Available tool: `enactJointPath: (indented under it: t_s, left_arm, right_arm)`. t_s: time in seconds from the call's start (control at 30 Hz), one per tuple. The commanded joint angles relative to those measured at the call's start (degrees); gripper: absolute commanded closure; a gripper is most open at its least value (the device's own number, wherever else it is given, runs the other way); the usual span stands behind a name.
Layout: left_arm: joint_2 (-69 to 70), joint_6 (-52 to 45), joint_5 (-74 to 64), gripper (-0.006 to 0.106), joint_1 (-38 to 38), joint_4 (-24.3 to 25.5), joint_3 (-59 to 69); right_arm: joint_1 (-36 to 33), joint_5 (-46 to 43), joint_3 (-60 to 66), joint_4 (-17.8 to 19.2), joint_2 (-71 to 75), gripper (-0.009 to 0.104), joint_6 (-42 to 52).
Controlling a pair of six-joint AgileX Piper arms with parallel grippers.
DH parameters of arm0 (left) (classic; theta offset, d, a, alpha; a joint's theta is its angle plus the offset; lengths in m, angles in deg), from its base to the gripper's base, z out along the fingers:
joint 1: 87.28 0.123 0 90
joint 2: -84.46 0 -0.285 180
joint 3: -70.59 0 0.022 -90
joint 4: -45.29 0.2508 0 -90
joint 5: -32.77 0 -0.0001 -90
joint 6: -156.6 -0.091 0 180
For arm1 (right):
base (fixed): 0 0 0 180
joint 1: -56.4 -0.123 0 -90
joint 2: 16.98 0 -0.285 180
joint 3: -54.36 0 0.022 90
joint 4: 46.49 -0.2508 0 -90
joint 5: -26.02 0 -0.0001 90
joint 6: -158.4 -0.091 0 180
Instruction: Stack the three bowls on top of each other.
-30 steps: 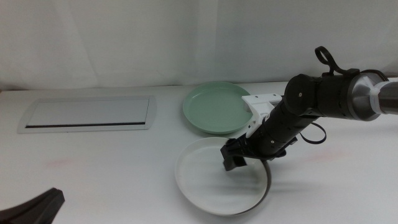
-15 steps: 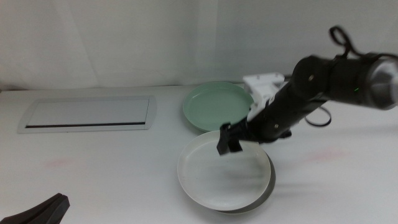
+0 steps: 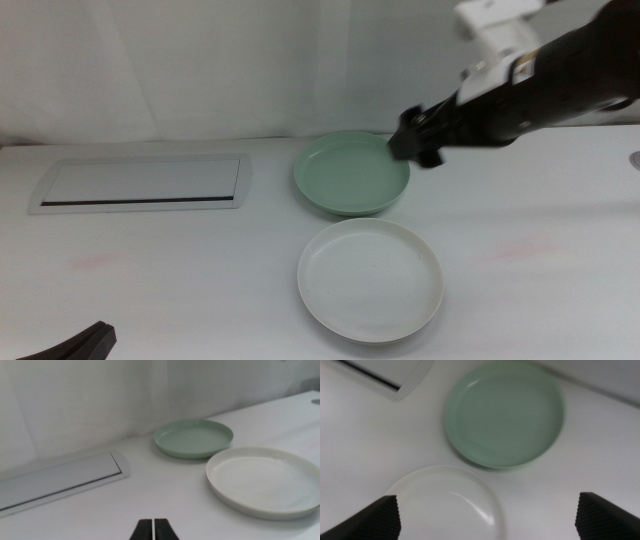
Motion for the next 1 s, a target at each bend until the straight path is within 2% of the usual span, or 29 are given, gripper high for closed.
enactJointPath:
  t_s: [0.0,0.13,0.33,0.67,0.77,0.97]
  left_arm:
    - [0.2,-0.1,1.0,0.103,-0.3,-0.2,1.9]
    - [0.2,1.0,0.0,0.103,-0.3,-1.1,2.5]
    - [0.2,2.0,0.0,0.103,-0.3,-1.2,2.5]
    - [0.3,2.2,-0.1,0.103,0.1,-0.7,2.5]
    - [1.2,2.2,-0.1,0.103,3.4,-0.7,2.5]
    - [9.4,2.0,-0.1,0.103,15.2,-0.7,2.5]
  right_arm:
    - [0.8,1.2,-0.2,4.9,2.9,0.001,-3.9]
    - [2.5,3.7,-0.2,8.5,6.0,0.001,-7.1]
    - [4.8,8.4,-0.2,11.9,8.2,0.001,-8.8]
    - [5.7,7.2,-0.2,12.6,8.4,0.001,-9.4]
    - [5.7,5.9,-0.2,14.0,8.4,0.001,-13.5]
    - [5.7,5.4,-0.4,16.3,6.1,0.001,-18.6]
